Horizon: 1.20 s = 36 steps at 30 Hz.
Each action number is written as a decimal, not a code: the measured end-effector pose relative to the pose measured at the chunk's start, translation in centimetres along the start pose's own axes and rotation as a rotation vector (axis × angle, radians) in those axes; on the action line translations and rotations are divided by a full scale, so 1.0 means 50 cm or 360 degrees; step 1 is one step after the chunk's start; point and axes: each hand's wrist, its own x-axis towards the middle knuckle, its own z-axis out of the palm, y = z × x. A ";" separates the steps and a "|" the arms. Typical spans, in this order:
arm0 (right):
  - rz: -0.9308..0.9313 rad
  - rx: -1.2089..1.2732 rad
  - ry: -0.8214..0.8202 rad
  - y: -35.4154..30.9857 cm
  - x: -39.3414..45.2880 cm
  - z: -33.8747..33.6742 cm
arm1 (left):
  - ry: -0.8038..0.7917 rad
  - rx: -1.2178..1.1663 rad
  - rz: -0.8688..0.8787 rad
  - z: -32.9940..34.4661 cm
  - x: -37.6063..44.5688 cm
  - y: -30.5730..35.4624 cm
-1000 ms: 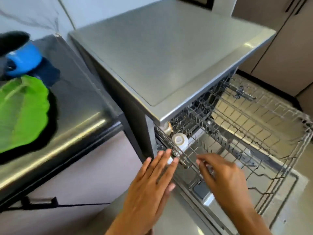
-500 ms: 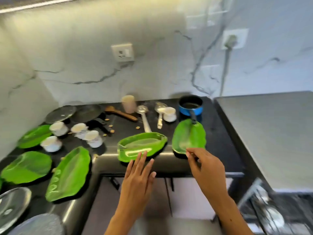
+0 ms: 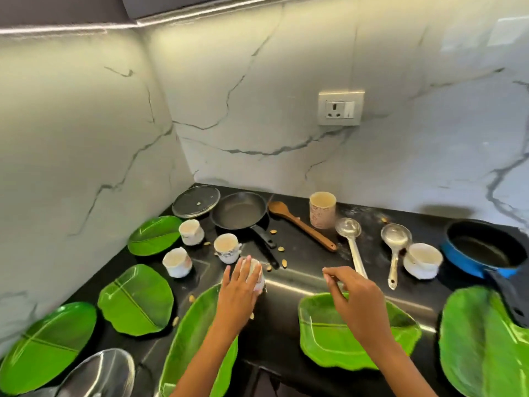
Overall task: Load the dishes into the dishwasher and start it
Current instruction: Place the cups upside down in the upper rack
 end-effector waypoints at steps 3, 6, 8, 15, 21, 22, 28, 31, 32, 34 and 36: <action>0.0016 -0.0003 -0.0045 0.008 0.023 0.045 | -0.0237 0.0007 0.0075 0.024 0.045 -0.057; 0.0034 -0.0022 -0.0090 0.016 0.027 0.066 | -0.0273 -0.0028 0.0204 0.032 0.066 -0.080; 0.0027 -0.0046 -0.0116 0.022 0.027 0.072 | -0.0200 -0.0088 0.0308 0.037 0.073 -0.088; 0.0050 -0.0030 -0.0144 0.033 -0.012 0.032 | 0.0087 -0.0031 0.0472 0.009 0.083 -0.050; 0.0057 -0.0008 0.0051 0.030 -0.113 -0.087 | 0.0238 -0.0234 0.0743 -0.092 0.027 0.136; 0.0069 -0.0013 0.0086 0.029 -0.138 -0.117 | 0.0254 -0.0281 0.0810 -0.114 0.012 0.182; 0.0281 -0.0024 0.0158 0.038 -0.347 -0.332 | 0.0145 -0.0699 0.1232 -0.185 -0.128 0.483; 0.0528 0.0020 0.0252 0.048 -0.475 -0.439 | 0.0051 -0.0950 0.1508 -0.188 -0.206 0.634; 0.0615 0.0009 0.0323 0.052 -0.525 -0.477 | -0.0024 -0.1033 0.1607 -0.185 -0.240 0.691; 0.0809 -0.0016 0.0469 0.061 -0.632 -0.547 | -0.0224 -0.1177 0.1763 -0.162 -0.307 0.799; 0.0999 -0.0026 0.0555 0.077 -0.729 -0.595 | -0.0350 -0.1263 0.1873 -0.130 -0.364 0.892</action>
